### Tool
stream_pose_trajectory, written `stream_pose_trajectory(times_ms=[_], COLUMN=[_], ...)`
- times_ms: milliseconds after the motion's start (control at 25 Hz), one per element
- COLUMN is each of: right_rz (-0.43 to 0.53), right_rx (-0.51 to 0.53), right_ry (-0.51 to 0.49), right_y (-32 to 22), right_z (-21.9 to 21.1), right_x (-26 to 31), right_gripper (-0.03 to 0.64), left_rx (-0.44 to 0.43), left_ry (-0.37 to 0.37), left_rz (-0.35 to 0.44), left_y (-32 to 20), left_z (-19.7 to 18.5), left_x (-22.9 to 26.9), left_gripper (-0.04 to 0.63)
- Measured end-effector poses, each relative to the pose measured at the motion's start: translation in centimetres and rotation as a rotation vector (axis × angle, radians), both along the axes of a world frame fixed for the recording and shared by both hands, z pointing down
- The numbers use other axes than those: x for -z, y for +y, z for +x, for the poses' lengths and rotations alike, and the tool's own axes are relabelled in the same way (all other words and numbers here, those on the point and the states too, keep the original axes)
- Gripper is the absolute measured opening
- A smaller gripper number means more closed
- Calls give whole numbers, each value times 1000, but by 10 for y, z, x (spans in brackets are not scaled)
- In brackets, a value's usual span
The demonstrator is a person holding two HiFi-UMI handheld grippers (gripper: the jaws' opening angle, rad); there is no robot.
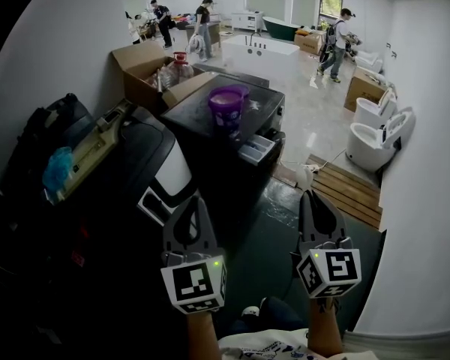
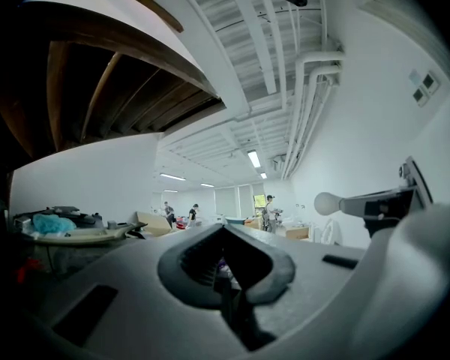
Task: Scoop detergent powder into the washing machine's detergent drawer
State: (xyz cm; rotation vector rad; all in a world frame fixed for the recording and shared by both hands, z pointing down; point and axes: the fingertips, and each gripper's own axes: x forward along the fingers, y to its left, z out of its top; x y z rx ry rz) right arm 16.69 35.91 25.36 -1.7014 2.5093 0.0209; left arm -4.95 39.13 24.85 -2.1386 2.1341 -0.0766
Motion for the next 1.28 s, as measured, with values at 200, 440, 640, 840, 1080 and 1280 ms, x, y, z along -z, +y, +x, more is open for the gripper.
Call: stream_pose_trajectory(times_ms=[200, 440, 640, 840, 1080, 1280], right_rz=[-6, -24, -22, -19, -14, -3], right_rx=[0, 7, 30, 54, 100, 144], right_ry=[5, -4, 1, -12, -16, -9], right_y=[-11, -35, -74, -126, -200, -258], right_z=[-3, -6, -11, -10, -13, -15], right_x=[-1, -9, -13, -13, -5, 5], right_gripper=[23, 23, 23, 23, 23, 23], left_rx=[1, 4, 26, 52, 93, 135], left_ry=[8, 7, 4, -3, -6, -4], left_rz=[-7, -33, -39, -38, -35, -26], left_y=[-10, -35, -68, -115, -178, -230], left_z=[-3, -4, -8, -7, -5, -7], left_x=[-3, -13, -18, -19, -11, -1], left_gripper=[2, 2, 2, 2, 2, 2])
